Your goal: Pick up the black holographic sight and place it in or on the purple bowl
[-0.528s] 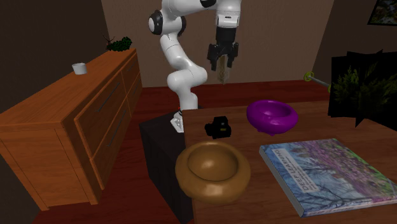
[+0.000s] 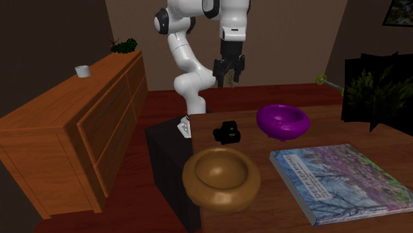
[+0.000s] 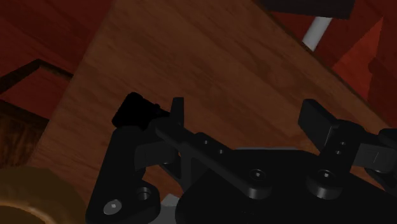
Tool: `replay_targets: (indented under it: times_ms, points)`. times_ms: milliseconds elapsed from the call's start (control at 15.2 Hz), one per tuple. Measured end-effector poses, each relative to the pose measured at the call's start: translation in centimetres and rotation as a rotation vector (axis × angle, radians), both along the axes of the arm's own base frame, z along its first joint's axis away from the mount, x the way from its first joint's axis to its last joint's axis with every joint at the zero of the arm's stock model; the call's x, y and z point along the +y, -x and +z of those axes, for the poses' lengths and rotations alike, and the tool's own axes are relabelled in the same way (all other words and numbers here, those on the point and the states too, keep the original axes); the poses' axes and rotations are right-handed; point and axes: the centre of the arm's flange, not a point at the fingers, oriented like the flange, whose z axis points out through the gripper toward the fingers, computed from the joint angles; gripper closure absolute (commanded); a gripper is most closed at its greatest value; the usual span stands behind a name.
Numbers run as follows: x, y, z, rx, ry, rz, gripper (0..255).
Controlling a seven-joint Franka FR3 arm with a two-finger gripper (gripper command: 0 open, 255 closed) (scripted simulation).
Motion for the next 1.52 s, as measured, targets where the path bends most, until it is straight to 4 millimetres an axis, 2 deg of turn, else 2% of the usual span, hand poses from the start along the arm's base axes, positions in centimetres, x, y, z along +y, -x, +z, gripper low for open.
replay_targets:
  times_ms: [330, 660, 1122, 1518]
  points:
    - [-4.7, -3.7, -2.7, -0.024, -0.021, 0.085, 0]
    - [-8.5, -7.9, -4.9, -0.049, -0.042, 0.168, 0]
    - [-9.1, -9.1, -8.7, -0.053, -0.044, 0.184, 0]
    - [-9.0, -9.0, -9.5, -0.053, -0.044, 0.185, 0]
